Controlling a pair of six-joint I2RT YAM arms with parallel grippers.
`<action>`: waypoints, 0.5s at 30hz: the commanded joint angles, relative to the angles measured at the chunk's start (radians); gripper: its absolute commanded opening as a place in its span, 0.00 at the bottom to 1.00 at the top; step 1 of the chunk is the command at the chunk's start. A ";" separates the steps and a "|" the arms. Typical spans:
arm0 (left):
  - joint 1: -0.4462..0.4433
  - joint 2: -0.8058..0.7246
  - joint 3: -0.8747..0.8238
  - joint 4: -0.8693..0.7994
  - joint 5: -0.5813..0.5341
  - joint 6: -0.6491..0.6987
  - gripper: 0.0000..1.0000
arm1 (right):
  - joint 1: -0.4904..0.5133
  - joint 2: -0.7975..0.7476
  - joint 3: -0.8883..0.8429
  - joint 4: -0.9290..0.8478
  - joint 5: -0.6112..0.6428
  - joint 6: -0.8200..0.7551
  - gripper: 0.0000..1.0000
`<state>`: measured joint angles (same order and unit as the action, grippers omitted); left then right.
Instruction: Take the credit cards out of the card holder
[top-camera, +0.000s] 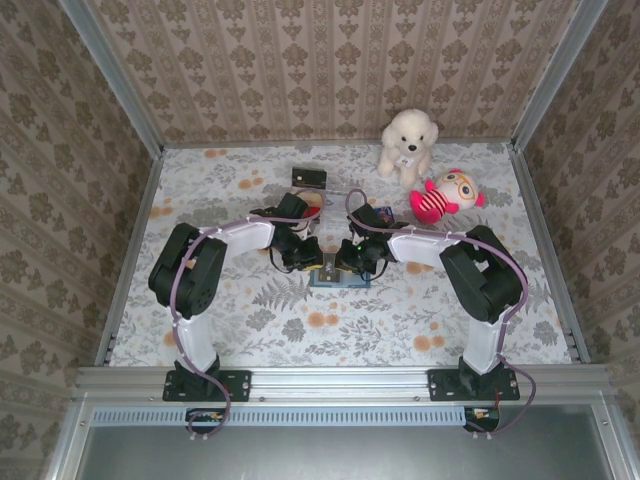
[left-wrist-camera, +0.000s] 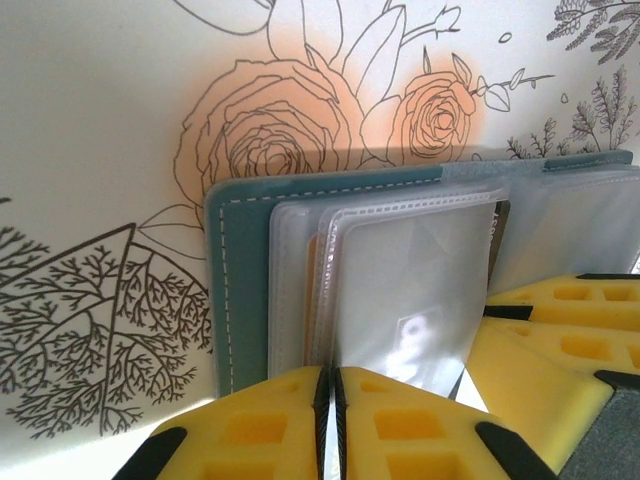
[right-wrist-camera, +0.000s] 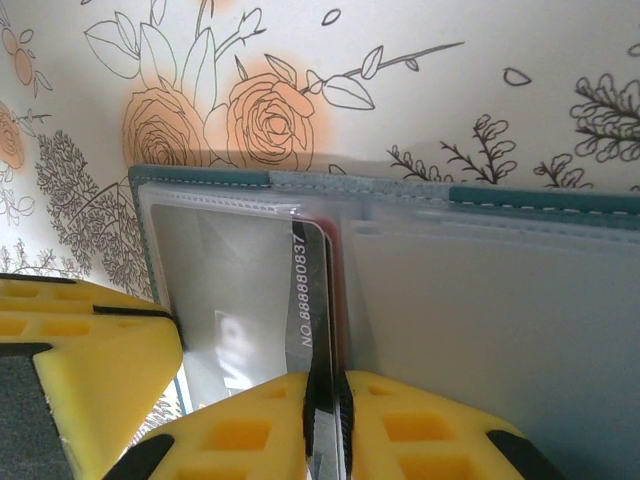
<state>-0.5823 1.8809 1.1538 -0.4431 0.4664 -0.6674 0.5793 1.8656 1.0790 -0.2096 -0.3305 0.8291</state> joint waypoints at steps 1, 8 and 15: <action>-0.011 0.036 -0.005 -0.048 -0.031 0.025 0.14 | 0.000 0.024 -0.007 0.016 -0.040 -0.024 0.17; -0.013 0.035 -0.011 -0.051 -0.044 0.023 0.14 | -0.001 0.019 -0.011 0.016 -0.032 -0.028 0.11; -0.013 0.018 -0.008 -0.057 -0.060 0.022 0.18 | -0.004 -0.022 -0.032 0.012 -0.006 -0.034 0.05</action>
<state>-0.5850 1.8824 1.1538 -0.4423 0.4580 -0.6605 0.5728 1.8637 1.0702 -0.2005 -0.3412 0.8097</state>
